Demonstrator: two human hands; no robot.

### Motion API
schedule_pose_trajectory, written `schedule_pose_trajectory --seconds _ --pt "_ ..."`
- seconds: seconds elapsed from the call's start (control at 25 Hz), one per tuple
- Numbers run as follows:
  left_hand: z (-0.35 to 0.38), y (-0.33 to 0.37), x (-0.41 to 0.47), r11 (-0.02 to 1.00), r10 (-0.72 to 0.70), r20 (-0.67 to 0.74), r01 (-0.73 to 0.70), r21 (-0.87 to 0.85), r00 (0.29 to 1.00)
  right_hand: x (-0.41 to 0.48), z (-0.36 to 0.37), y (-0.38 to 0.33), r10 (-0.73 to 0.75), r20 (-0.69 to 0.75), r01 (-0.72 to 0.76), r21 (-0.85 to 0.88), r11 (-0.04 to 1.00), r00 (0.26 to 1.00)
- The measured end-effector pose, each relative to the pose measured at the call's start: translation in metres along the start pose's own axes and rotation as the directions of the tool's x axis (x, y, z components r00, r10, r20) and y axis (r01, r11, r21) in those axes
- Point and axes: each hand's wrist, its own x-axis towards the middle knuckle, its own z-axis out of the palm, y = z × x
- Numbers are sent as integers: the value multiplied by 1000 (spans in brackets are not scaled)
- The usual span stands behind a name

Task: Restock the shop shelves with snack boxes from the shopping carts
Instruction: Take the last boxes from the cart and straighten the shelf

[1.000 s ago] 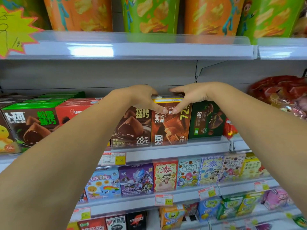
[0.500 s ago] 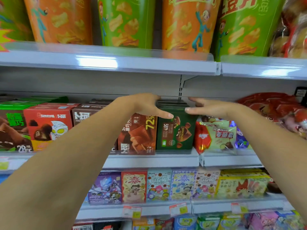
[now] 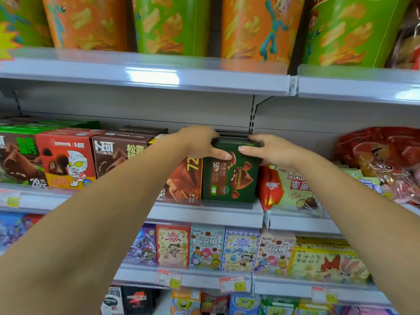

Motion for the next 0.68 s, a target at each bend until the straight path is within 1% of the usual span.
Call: schedule_pose_trajectory --seconds 0.12,0.24,0.28,0.32,0.36,0.4,0.44,0.48,0.52,0.56,0.68 --pt "-2 1 -2 1000 -3 -1 3 26 1000 -4 -2 -4 5 3 -5 55 998 1000" --pt "-3 -2 -4 1000 11 17 -11 -12 1000 -3 -3 -4 48 12 -49 19 999 999" --pt "-4 -3 -4 999 11 14 -10 -44 1000 0 -3 -5 79 -24 -79 9 997 997" --pt "-6 -2 -1 997 4 3 -4 -82 1000 6 -2 -5 121 -102 -119 23 993 987" --pt "-7 -2 4 994 -10 -10 9 -111 1000 14 -1 -7 185 -182 -171 88 981 966" --pt "-9 -2 10 992 -29 -15 27 -125 999 21 0 -10 254 -236 -210 196 958 938" --pt "-10 -2 15 990 -50 -6 49 -133 999 30 1 -11 308 -249 -221 322 920 918" --pt "-11 -2 22 988 -71 9 72 -139 997 36 2 -11 331 -254 -196 440 876 909" --pt "-12 -3 28 986 -88 25 91 -142 996 45 2 -8 347 -251 -180 512 840 904" --pt "-12 -3 35 985 -100 46 106 -138 994 53 3 -11 373 -251 -181 560 809 893" --pt "-5 -5 56 985 -114 106 126 -114 988 70 5 -15 392 -238 -205 558 804 889"
